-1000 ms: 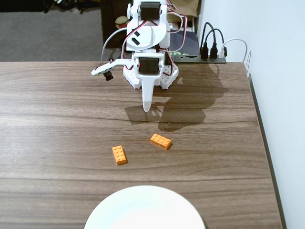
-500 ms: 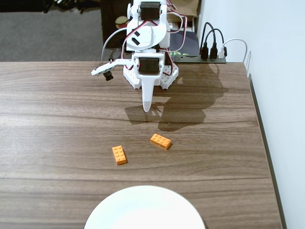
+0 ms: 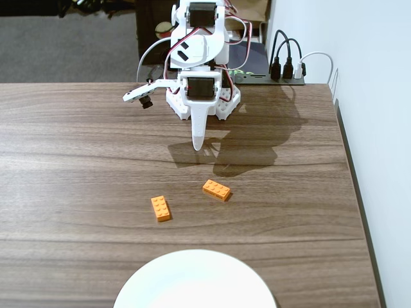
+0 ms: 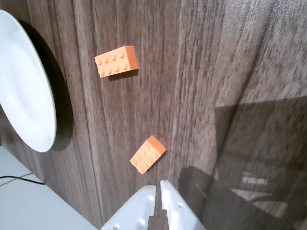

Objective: Grasp a lego block and put it on the plate.

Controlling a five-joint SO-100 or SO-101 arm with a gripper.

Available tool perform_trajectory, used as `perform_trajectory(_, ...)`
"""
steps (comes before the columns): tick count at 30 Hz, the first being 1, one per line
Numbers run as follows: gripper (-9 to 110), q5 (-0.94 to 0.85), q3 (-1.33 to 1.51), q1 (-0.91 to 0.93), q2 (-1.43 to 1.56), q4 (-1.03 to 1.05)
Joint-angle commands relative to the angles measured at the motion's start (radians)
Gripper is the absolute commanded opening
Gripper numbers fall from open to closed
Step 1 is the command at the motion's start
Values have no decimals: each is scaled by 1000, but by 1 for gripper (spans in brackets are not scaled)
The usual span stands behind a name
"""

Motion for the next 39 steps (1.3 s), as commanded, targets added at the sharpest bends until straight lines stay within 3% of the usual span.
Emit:
perform_trajectory(1,1,-9,-5,-6,-5,5)
perform_trajectory(27,1,0,-5,5,-5,5)
perform_trajectory(39,1,17,-2,112,-23,-48)
